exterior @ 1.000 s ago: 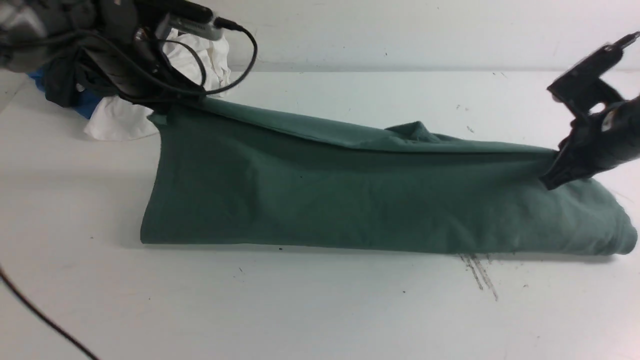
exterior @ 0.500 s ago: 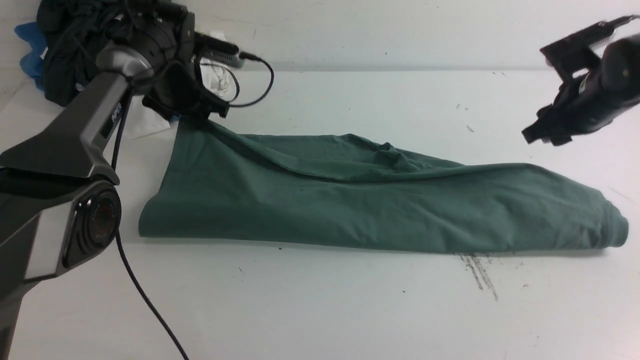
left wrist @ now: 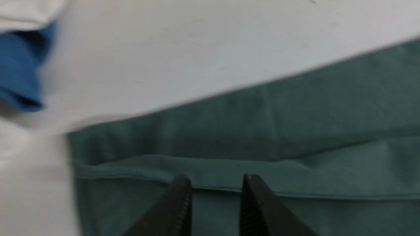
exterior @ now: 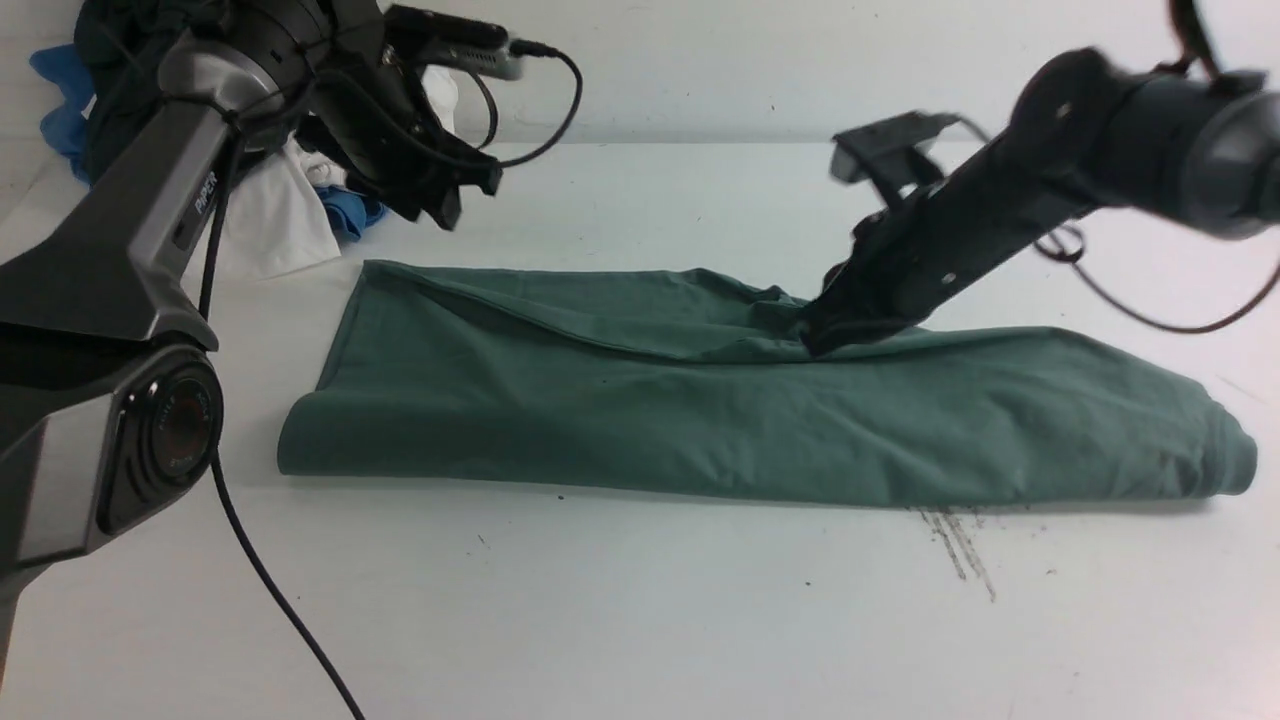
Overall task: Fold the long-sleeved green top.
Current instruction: Use both arms to drag the lower edge of the fabric forward and fold it over the upper edge, then use the right arm to clamp the right edge of the fabric
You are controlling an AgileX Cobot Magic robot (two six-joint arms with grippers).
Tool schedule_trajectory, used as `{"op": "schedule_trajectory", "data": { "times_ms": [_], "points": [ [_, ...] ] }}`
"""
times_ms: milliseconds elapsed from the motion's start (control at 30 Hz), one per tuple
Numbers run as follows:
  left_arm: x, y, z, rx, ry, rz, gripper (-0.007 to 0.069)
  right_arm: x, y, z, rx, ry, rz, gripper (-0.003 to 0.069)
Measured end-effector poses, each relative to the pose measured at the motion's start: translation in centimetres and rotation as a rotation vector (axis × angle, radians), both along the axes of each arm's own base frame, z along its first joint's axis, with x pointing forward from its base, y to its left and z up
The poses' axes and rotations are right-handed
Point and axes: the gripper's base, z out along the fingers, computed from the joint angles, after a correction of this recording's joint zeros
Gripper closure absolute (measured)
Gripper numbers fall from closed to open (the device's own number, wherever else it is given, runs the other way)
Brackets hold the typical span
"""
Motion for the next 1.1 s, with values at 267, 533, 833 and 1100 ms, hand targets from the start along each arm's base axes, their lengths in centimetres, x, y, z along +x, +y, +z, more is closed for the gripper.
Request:
{"op": "schedule_trajectory", "data": {
  "times_ms": [267,533,833,1100],
  "points": [
    [-2.0,-5.5,-3.4,-0.057,0.128,-0.166,0.0629,2.7,0.5,-4.7,-0.071,-0.181,-0.043,0.0672],
    [-3.2,-7.5,-5.8,-0.039,0.209,-0.208,0.0632,6.2,-1.8,-2.4,0.047,-0.462,-0.378,0.0672],
    [-2.9,-6.5,-5.4,0.030,0.177,-0.202,0.0632,5.0,-1.9,-0.2,-0.051,-0.132,-0.233,0.0669],
    [-4.7,-3.6,3.5,0.036,0.025,-0.158,0.0632,2.0,-6.8,3.5,-0.260,0.141,-0.243,0.0669]
  ]
}}
